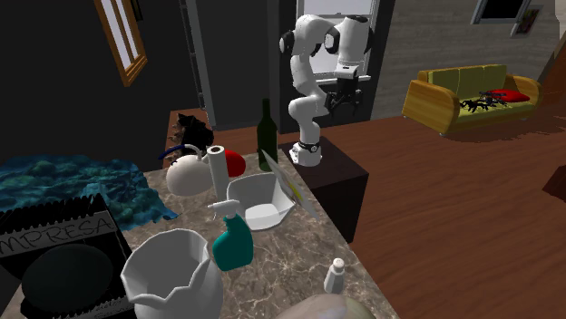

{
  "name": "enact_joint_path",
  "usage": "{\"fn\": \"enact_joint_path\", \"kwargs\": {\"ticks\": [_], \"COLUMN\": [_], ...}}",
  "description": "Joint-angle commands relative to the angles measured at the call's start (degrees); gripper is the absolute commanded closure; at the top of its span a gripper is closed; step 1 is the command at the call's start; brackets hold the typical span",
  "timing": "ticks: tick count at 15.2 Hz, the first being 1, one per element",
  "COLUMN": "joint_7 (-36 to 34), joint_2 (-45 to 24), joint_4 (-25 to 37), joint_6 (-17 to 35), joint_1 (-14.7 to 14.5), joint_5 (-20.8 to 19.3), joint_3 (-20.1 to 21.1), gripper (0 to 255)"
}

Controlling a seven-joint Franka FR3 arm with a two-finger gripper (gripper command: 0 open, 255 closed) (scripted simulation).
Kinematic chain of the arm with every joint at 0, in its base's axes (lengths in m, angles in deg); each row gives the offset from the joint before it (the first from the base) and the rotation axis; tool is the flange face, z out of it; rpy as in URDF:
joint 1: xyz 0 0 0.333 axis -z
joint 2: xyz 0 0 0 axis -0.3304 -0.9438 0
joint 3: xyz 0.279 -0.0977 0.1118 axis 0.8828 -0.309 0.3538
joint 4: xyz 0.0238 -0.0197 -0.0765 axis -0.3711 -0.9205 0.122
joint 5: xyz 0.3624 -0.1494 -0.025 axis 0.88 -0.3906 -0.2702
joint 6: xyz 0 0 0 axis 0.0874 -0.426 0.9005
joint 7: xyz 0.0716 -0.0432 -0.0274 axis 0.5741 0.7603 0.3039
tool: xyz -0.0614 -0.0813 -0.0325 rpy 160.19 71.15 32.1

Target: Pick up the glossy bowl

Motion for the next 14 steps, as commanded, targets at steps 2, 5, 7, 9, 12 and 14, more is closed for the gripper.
{"fn": "enact_joint_path", "kwargs": {"ticks": [2, 5, 7, 9, 12, 14], "joint_7": [1.0, 4.0, 6.0, 8.0, 11.1, 13.2], "joint_2": [-0.8, -3.4, -5.5, -7.7, -11.5, -14.3], "joint_4": [0.1, 0.7, 1.5, 2.4, 4.3, 5.9], "joint_6": [0.8, 3.4, 5.1, 6.8, 9.2, 10.8], "joint_1": [0.5, 2.1, 3.0, 3.8, 4.9, 5.4], "joint_5": [-0.7, -2.6, -3.7, -4.6, -5.5, -5.8], "joint_3": [-1.2, -4.6, -6.9, -9.2, -12.7, -15.0], "gripper": [0, 0, 0, 0, 0, 0]}}
